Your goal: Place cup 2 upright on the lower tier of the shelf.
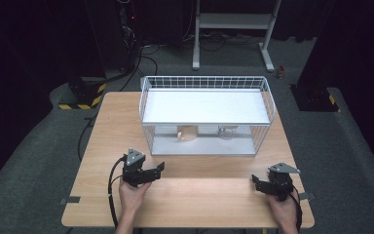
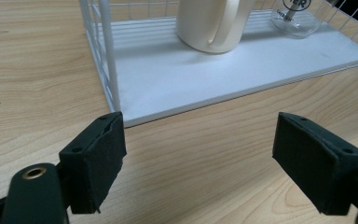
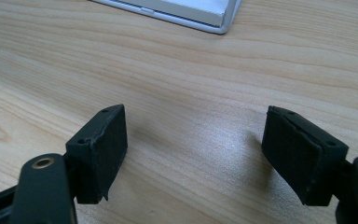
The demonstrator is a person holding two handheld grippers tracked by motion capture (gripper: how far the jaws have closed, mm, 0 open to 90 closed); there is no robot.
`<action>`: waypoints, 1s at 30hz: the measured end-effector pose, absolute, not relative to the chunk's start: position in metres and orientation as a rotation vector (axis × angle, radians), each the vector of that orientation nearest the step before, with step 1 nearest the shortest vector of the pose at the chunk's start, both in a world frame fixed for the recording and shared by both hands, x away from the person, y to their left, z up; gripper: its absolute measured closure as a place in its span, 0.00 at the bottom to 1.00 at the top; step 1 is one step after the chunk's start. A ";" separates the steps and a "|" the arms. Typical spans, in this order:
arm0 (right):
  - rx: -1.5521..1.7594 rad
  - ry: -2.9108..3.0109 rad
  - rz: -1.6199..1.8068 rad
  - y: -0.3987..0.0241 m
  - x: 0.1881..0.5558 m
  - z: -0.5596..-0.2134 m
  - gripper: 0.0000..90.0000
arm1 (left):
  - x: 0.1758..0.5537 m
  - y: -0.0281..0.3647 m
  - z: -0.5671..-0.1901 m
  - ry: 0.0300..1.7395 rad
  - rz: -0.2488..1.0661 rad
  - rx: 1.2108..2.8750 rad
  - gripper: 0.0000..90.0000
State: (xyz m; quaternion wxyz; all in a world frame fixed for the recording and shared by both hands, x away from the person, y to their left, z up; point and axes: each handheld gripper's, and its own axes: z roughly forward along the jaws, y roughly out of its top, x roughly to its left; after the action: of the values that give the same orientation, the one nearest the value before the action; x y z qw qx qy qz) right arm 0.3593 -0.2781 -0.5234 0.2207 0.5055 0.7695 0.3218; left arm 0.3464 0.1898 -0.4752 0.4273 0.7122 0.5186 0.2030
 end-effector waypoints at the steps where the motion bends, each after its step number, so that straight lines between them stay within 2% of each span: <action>1: 1.398 2.127 0.890 -0.278 0.359 -0.523 0.25 | 0.346 0.191 -0.475 1.297 0.505 1.779 0.20; 30: 1.400 2.127 0.890 -0.278 0.359 -0.523 0.25 | 0.338 0.221 -0.493 1.398 0.541 1.781 0.20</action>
State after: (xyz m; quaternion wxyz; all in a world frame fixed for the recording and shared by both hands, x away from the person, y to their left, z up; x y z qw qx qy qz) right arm 0.3592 -0.2780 -0.5234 0.2205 0.5062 0.7692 0.3218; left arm 0.3385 0.2210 -0.4933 0.3958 0.7026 0.5514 0.2135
